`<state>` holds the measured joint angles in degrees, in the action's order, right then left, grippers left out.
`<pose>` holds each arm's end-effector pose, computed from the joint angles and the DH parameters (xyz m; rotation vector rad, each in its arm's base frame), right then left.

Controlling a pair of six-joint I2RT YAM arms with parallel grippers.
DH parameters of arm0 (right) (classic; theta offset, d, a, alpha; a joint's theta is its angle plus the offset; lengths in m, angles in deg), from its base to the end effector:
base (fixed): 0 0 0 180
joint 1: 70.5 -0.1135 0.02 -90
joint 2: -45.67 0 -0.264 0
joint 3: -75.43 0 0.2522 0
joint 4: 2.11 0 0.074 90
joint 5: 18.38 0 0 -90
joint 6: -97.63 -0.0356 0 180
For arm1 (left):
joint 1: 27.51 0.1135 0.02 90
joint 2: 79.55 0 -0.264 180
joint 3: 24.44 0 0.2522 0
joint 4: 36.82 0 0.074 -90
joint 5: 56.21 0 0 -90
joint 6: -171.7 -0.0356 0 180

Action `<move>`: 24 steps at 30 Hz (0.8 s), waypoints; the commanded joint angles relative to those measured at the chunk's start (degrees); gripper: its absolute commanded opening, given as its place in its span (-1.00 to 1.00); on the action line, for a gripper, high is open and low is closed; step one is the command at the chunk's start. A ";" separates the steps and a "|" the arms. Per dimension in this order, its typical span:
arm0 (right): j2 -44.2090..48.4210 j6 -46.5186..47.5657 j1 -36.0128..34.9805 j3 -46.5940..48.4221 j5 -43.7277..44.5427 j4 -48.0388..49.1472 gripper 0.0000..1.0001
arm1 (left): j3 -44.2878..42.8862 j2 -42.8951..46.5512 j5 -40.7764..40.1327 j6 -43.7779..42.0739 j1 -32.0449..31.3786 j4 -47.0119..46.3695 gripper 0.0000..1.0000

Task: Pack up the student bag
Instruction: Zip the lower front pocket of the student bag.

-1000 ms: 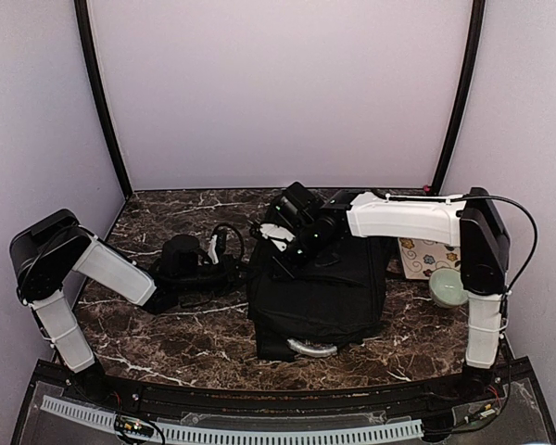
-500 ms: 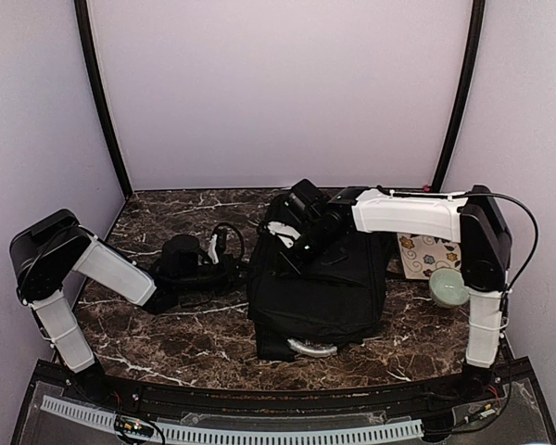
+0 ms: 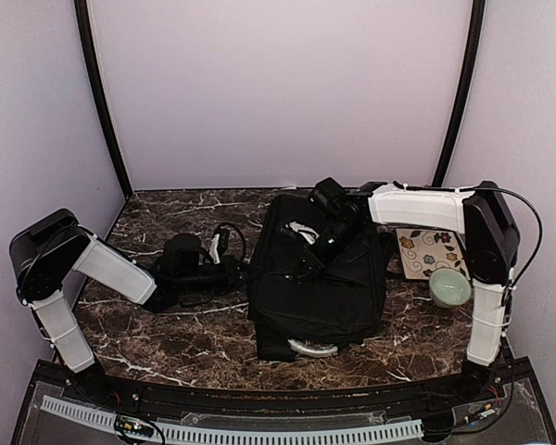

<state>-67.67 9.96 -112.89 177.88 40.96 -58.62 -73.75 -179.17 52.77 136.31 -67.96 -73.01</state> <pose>0.2924 0.2915 0.2117 -1.2131 2.5439 0.9174 0.2433 -0.2226 0.1535 0.0125 2.0683 -1.4109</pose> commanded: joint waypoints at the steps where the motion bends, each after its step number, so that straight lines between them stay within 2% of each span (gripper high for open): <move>1: 3.27 3.80 4.14 -2.42 0.97 -9.19 -1.00 | -0.86 3.64 -1.75 -4.25 1.69 1.63 -1.00; 10: 6.09 7.42 8.96 -5.99 3.12 -13.45 -1.00 | -0.37 6.25 -4.01 -8.06 4.03 7.07 -1.00; 24: 12.44 9.74 14.01 -15.13 6.97 -13.78 -1.00 | 0.42 7.57 -5.45 -9.61 7.41 9.43 -1.00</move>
<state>-57.57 18.46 -101.32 164.79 41.93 -68.63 -73.84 -174.93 53.12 128.73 -63.34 -63.07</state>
